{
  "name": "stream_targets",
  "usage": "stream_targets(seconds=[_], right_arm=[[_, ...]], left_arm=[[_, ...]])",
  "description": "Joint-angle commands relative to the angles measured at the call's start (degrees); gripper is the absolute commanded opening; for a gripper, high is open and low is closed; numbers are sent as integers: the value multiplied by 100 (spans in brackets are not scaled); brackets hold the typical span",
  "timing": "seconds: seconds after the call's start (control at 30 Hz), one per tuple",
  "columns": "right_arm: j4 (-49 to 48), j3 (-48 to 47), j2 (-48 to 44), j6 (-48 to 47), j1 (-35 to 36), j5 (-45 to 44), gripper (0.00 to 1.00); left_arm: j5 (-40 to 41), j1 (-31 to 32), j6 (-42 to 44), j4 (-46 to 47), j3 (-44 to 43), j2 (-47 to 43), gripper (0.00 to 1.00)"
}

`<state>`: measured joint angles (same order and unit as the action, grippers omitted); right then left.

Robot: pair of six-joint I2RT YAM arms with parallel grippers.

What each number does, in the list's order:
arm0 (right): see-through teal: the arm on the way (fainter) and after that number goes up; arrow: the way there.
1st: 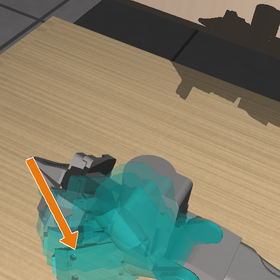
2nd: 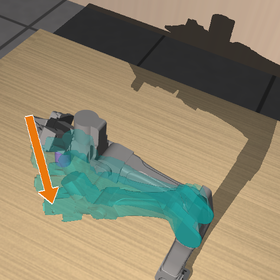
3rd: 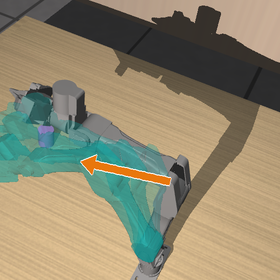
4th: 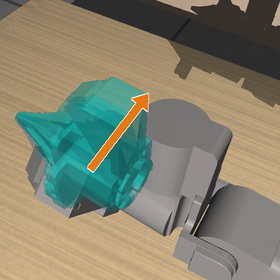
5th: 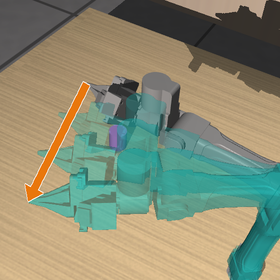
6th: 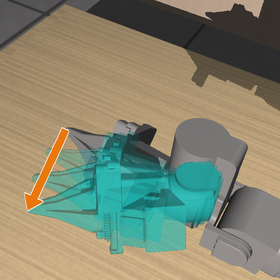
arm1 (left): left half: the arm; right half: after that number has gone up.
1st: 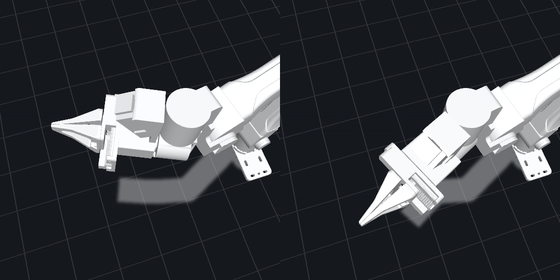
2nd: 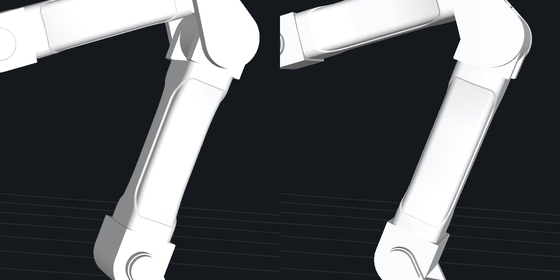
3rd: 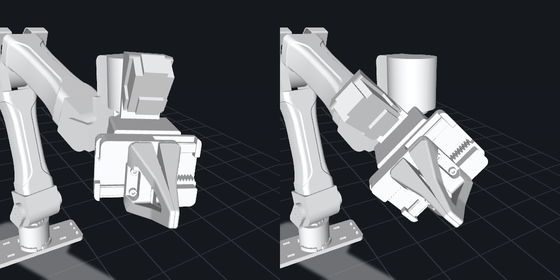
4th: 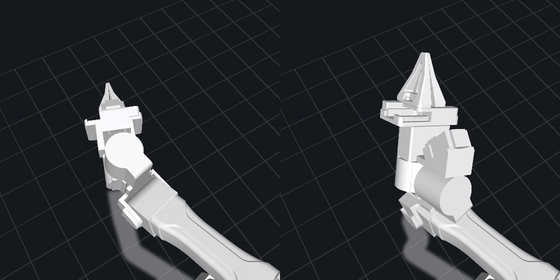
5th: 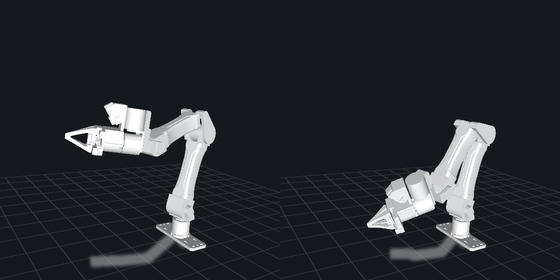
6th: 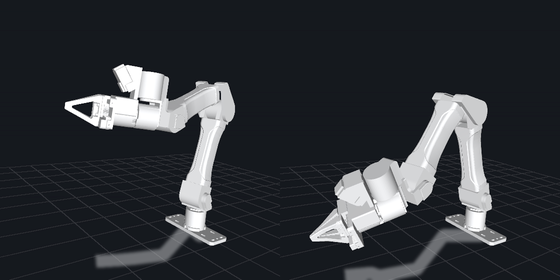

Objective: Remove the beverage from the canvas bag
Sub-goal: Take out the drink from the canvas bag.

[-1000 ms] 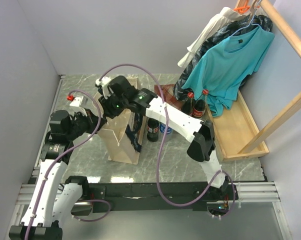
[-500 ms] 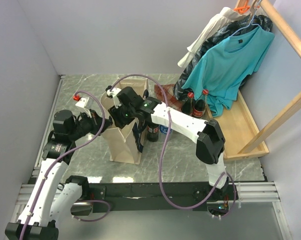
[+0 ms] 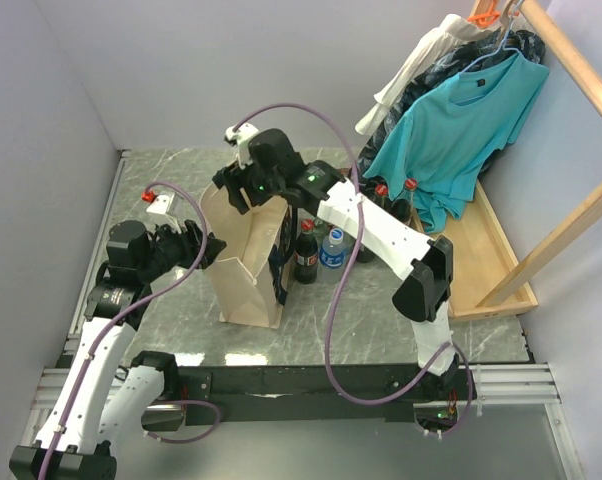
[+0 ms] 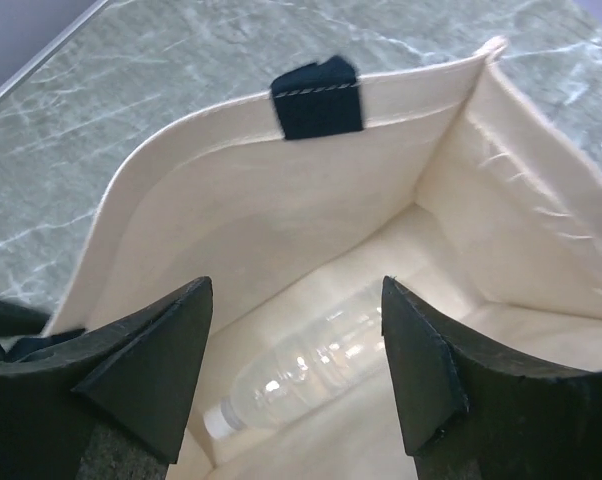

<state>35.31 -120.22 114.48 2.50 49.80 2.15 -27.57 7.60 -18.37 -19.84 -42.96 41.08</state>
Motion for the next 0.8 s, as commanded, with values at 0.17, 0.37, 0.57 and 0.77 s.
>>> stream_targets(seconds=[0.17, 0.37, 0.57, 0.77], right_arm=[[73, 621, -627, 233, -85, 373, 75], [353, 126, -436, 41, -85, 488, 75], [1223, -1807, 733, 232, -286, 925, 76], [899, -908, 216, 935, -331, 1156, 76]], left_arm=[[542, 23, -79, -47, 60, -74, 84], [997, 23, -158, -143, -45, -205, 88], [2140, 23, -526, -441, -720, -224, 99], [3170, 23, -1370, -951, -1354, 31, 100]])
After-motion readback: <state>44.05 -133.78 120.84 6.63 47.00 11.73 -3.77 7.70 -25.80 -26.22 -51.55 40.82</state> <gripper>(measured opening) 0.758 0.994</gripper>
